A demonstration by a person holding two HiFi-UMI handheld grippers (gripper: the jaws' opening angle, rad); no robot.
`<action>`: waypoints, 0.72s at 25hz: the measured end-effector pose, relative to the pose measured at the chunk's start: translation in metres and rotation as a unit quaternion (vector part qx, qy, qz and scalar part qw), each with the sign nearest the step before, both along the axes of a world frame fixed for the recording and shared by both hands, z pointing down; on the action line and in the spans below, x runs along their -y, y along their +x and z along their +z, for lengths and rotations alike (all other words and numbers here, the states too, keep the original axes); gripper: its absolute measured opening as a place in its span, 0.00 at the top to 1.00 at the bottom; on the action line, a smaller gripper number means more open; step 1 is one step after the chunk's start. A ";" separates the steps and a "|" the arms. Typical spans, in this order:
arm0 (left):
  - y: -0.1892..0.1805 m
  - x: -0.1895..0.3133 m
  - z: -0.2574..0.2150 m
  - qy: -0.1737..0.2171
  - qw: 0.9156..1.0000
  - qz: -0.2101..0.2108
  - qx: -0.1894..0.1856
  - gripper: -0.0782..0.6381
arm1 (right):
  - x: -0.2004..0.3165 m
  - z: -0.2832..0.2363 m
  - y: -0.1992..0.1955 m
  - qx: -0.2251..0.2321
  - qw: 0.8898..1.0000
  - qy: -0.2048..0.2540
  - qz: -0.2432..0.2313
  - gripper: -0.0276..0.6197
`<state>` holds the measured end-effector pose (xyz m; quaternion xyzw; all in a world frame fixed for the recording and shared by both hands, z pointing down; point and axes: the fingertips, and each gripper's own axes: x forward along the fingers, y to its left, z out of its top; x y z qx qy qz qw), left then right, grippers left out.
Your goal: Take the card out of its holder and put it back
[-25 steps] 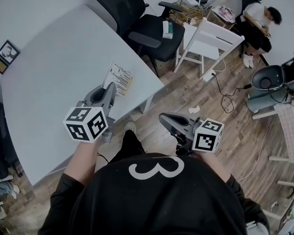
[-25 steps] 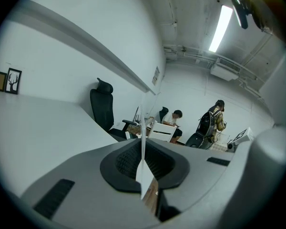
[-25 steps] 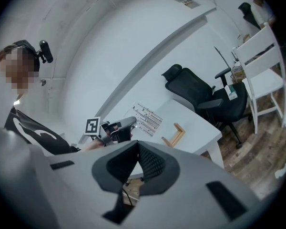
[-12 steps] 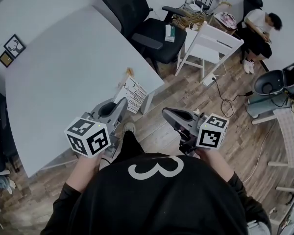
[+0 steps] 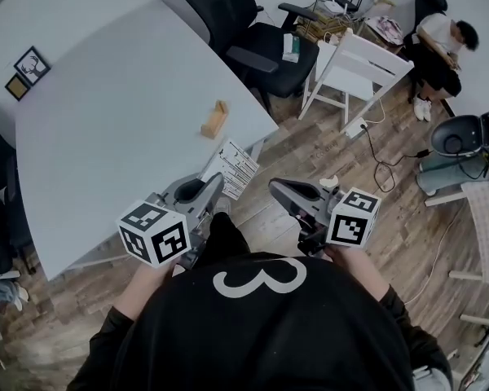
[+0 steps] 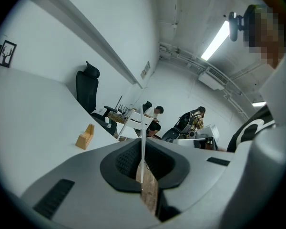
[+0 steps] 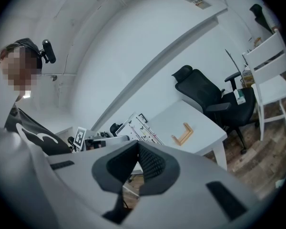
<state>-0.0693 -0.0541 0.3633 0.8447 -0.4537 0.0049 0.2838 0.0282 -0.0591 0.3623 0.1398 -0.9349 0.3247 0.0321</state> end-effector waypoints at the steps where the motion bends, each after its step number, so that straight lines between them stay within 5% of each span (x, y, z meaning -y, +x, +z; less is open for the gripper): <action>1: 0.000 0.000 0.000 -0.002 1.000 0.000 0.000 0.85 | 0.000 0.001 0.000 0.001 1.000 -0.002 -0.001 0.94; 18: 0.002 -0.007 -0.003 -0.003 1.000 -0.009 -0.014 0.86 | -0.009 0.002 0.007 0.010 1.000 -0.003 0.005 0.94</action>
